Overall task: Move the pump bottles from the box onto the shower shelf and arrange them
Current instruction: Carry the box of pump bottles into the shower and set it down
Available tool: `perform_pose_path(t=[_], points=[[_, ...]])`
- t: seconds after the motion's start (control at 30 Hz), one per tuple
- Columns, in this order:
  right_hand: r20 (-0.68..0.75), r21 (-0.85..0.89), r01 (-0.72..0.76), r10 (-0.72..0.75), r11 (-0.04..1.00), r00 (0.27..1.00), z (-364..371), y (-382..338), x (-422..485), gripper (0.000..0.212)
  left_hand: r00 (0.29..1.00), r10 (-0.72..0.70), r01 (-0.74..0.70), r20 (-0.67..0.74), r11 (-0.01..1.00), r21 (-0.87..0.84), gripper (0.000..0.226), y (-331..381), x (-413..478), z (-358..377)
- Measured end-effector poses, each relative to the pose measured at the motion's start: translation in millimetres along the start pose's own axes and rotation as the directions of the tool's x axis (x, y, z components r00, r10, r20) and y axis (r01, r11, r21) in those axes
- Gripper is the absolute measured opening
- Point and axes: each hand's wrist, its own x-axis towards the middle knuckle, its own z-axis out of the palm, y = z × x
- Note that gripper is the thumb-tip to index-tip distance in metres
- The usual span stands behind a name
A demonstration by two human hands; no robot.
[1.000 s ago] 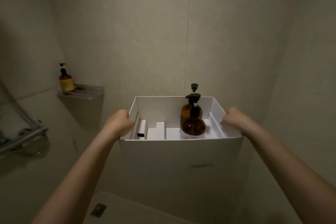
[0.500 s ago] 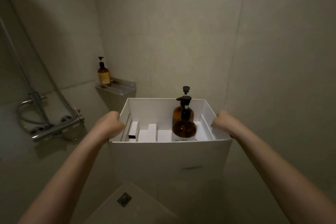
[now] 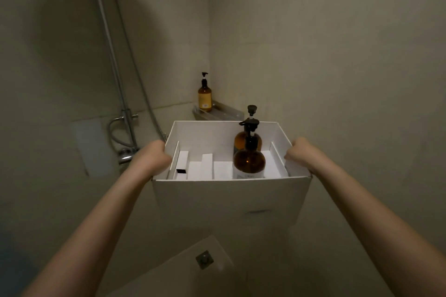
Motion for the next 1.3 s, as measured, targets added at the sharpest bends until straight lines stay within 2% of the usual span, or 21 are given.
perform_pose_path(t=[0.2, 0.37, 0.57, 0.7, 0.87, 1.0, 1.17, 1.3], points=[[0.125, 0.041, 0.159, -0.163, 0.986, 0.979, 34.9, -46.5, 49.2, 0.027, 0.977, -0.195, 0.195, -0.085, 0.981, -0.014, 0.020, -30.4, 2.1, -17.7], [0.216, 0.030, 0.293, -0.293, 0.956, 0.932, 61.0, -82.5, 81.4, 0.026, 0.923, -0.340, 0.344, -0.182, 0.939, -0.010, 0.023, -45.9, -4.3, -27.6], [0.272, 0.008, 0.402, -0.389, 0.915, 0.880, 85.6, -114.8, 111.7, 0.023, 0.859, -0.431, 0.445, -0.277, 0.895, -0.013, 0.028, -50.8, -6.6, -32.5], [0.278, 0.032, 0.467, -0.457, 0.883, 0.845, 101.1, -132.2, 125.0, 0.017, 0.807, -0.510, 0.533, -0.298, 0.846, -0.006, 0.017, -57.0, -14.2, -30.5], [0.318, 0.034, 0.503, -0.486, 0.864, 0.814, 126.5, -143.5, 129.6, 0.020, 0.756, -0.555, 0.597, -0.347, 0.802, 0.019, 0.022, -68.6, -20.3, -25.6], [0.339, 0.033, 0.542, -0.520, 0.840, 0.784, 154.7, -143.5, 127.0, 0.027, 0.743, -0.565, 0.615, -0.359, 0.788, 0.033, 0.008, -87.0, -25.0, -14.0], [0.359, 0.008, 0.528, -0.495, 0.849, 0.791, 194.0, -132.5, 120.8, 0.026, 0.733, -0.588, 0.634, -0.342, 0.773, 0.028, 0.009, -114.6, -29.1, 14.0], [0.377, -0.019, 0.497, -0.454, 0.868, 0.807, 230.7, -119.2, 117.4, 0.022, 0.719, -0.611, 0.653, -0.332, 0.757, 0.024, 0.021, -142.7, -32.8, 46.8]])
